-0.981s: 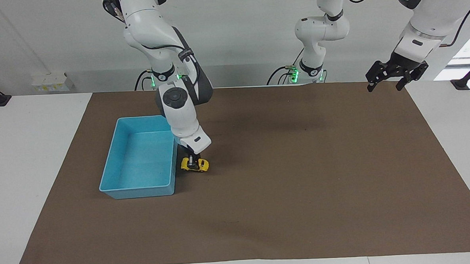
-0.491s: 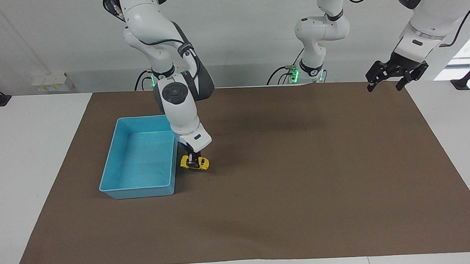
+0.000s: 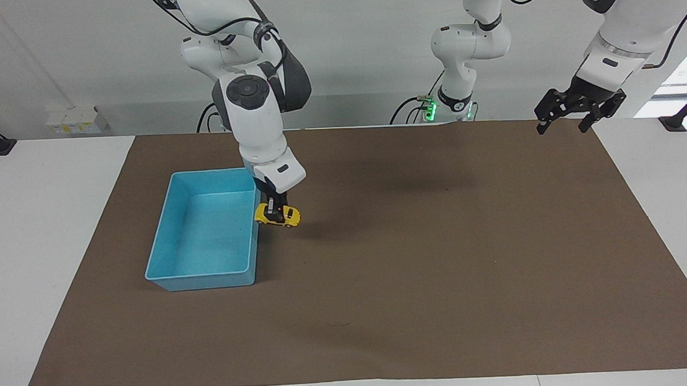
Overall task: Wind up and store yellow beetle car
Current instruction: 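Lower the right gripper and grasp the yellow car beside the bin, then lift the car with the right gripper over the bin wall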
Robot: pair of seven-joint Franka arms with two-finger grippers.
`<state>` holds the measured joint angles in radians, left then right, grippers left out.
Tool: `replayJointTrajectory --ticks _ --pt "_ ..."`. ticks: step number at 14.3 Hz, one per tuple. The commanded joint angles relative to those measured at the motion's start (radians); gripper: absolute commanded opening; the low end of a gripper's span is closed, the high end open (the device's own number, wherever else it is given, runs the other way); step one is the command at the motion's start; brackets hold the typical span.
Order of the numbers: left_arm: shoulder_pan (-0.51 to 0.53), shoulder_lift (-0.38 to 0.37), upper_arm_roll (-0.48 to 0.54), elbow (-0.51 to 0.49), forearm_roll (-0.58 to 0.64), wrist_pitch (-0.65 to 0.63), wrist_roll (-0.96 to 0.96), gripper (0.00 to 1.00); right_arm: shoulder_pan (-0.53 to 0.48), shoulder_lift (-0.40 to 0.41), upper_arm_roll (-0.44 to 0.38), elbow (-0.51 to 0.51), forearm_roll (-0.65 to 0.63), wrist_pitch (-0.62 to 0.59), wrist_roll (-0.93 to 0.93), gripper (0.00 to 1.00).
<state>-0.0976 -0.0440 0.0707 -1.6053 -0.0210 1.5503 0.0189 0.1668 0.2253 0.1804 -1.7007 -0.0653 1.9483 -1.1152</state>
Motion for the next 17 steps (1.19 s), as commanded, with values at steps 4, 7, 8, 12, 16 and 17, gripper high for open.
replayJointTrajectory --ticks 4,7,8,12,16,17 --pt "0.013 -0.002 -0.009 0.007 0.006 -0.016 -0.002 1.0 -0.108 -0.073 0.004 -0.055 0.007 -0.098 -0.205 0.08" --pt "0.013 -0.002 -0.009 0.007 0.006 -0.016 -0.002 1.0 -0.153 -0.128 0.004 -0.17 0.006 -0.052 -0.225 0.08" --pt "0.013 -0.002 -0.009 0.007 0.006 -0.016 -0.002 1.0 -0.174 -0.141 0.004 -0.195 0.005 -0.039 -0.256 0.08" --pt "0.013 -0.002 -0.009 0.007 0.006 -0.016 -0.002 1.0 -0.243 -0.179 0.002 -0.272 0.005 -0.016 -0.362 0.08" --pt "0.013 -0.002 -0.009 0.007 0.006 -0.016 -0.002 1.0 -0.259 -0.24 0.001 -0.402 0.004 0.11 -0.394 0.08" --pt "0.013 -0.002 -0.008 0.007 0.006 -0.016 -0.002 1.0 -0.262 -0.241 0.001 -0.415 0.004 0.129 -0.394 0.08"
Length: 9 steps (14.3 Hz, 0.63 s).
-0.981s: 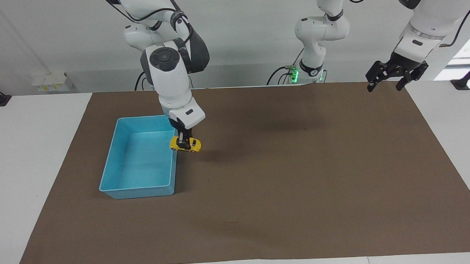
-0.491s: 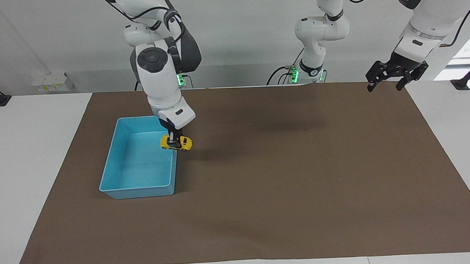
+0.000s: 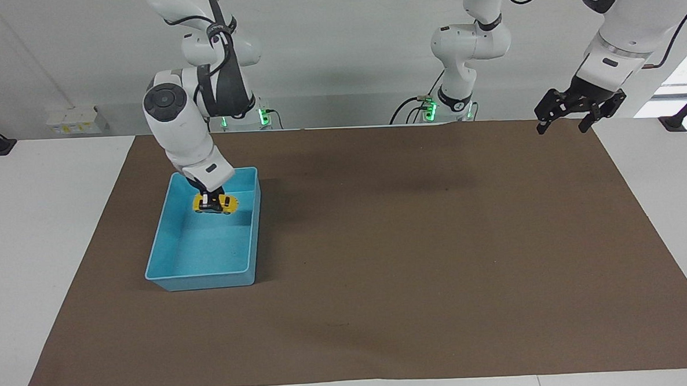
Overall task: Wind up and store yellow beetle car
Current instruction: 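Lift the car with the right gripper over the bin wall, then lower the car into the bin and open the right gripper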
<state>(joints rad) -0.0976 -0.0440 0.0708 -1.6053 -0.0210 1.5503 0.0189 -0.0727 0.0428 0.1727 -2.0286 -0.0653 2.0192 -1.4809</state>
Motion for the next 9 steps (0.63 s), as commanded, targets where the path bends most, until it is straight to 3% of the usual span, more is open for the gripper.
replayJointTrajectory --ticks 1,4,9 --pt "0.013 -0.002 -0.009 0.005 0.006 -0.016 -0.002 1.0 -0.024 -0.058 0.008 -0.1 0.004 0.079 -0.032 0.08" --pt "0.013 -0.002 -0.009 0.007 0.006 -0.016 -0.002 1.0 -0.036 -0.055 0.008 -0.191 0.004 0.199 -0.044 0.08" --pt "0.013 -0.002 -0.009 0.007 0.006 -0.016 -0.002 1.0 -0.075 -0.054 0.007 -0.246 -0.007 0.268 -0.07 0.08"
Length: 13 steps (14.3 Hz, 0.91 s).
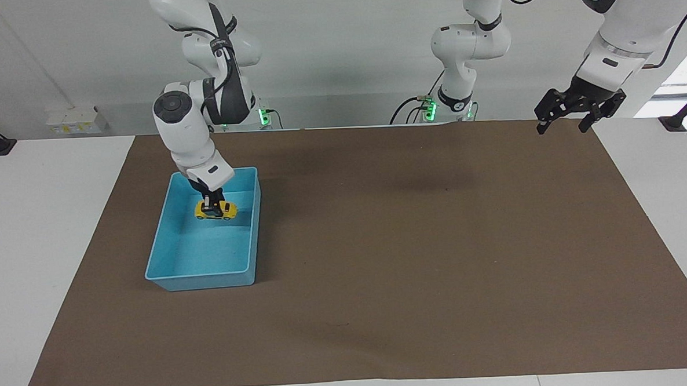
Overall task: Wind up and store yellow beetle car
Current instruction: 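Lower the car into the bin and open the right gripper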
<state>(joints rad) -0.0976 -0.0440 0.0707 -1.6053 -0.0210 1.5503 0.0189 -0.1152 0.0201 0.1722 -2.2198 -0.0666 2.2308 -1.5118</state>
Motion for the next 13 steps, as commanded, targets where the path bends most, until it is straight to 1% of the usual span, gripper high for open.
replayJointTrajectory --ticks 1,3,11,13 --pt "0.013 -0.002 -0.009 0.007 0.006 -0.016 -0.002 1.0 -0.032 -0.025 0.007 -0.066 -0.005 0.079 -0.044 0.08" --pt "0.013 -0.002 -0.009 0.007 0.006 -0.016 -0.002 1.0 -0.034 0.004 0.007 -0.066 -0.005 0.115 -0.044 0.08" --pt "0.013 -0.002 -0.009 0.005 0.006 -0.016 -0.002 1.0 -0.035 0.04 0.009 -0.066 -0.005 0.171 -0.042 0.09" --pt "0.013 -0.002 -0.009 0.005 0.006 -0.016 -0.002 1.0 -0.035 0.053 0.009 -0.067 -0.005 0.185 -0.042 0.11"
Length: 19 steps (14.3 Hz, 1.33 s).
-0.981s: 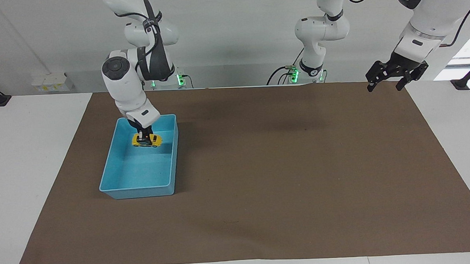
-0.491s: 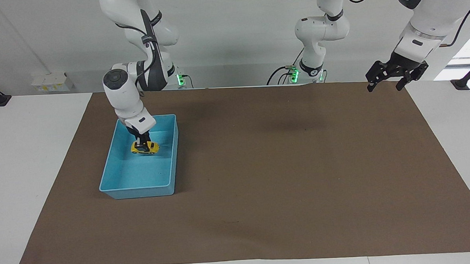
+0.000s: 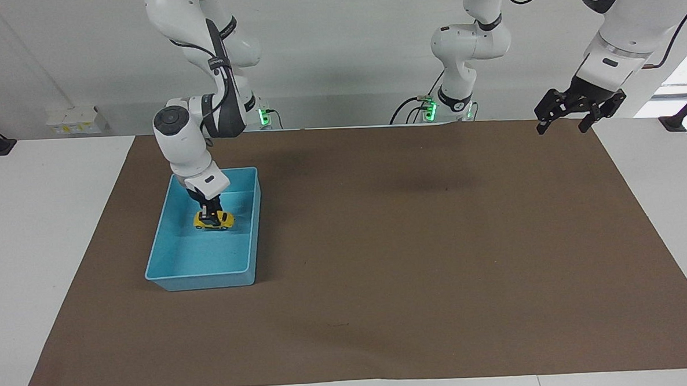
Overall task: Wind up and store yellow beetle car
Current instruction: 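Lower the car into the bin and open the right gripper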
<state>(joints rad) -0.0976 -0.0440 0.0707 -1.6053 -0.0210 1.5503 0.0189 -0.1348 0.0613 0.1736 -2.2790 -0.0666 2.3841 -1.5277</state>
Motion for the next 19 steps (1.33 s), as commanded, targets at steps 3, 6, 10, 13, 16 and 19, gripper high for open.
replayJointTrajectory --ticks 3,6,10,13,16,19 --pt "0.013 -0.002 -0.008 0.005 0.006 -0.016 -0.002 1.0 -0.012 0.018 0.007 -0.011 -0.006 0.041 -0.01 0.38" --pt "0.013 -0.002 -0.009 0.005 0.006 -0.016 -0.002 1.0 -0.011 0.018 0.007 -0.01 0.001 0.038 -0.005 1.0" --pt "0.013 -0.002 -0.009 0.007 0.006 -0.016 -0.002 1.0 -0.002 0.02 0.009 0.015 0.007 0.012 0.006 1.0" --pt "0.013 -0.002 -0.009 0.007 0.006 -0.016 -0.002 1.0 0.004 0.003 0.012 0.102 0.01 -0.119 0.012 1.0" --pt "0.013 -0.002 -0.009 0.007 0.006 -0.016 -0.002 1.0 0.011 0.003 0.014 0.208 0.025 -0.258 0.043 1.0" --pt "0.013 -0.002 -0.009 0.007 0.006 -0.016 -0.002 1.0 0.011 0.002 0.015 0.286 0.07 -0.33 0.121 1.0"
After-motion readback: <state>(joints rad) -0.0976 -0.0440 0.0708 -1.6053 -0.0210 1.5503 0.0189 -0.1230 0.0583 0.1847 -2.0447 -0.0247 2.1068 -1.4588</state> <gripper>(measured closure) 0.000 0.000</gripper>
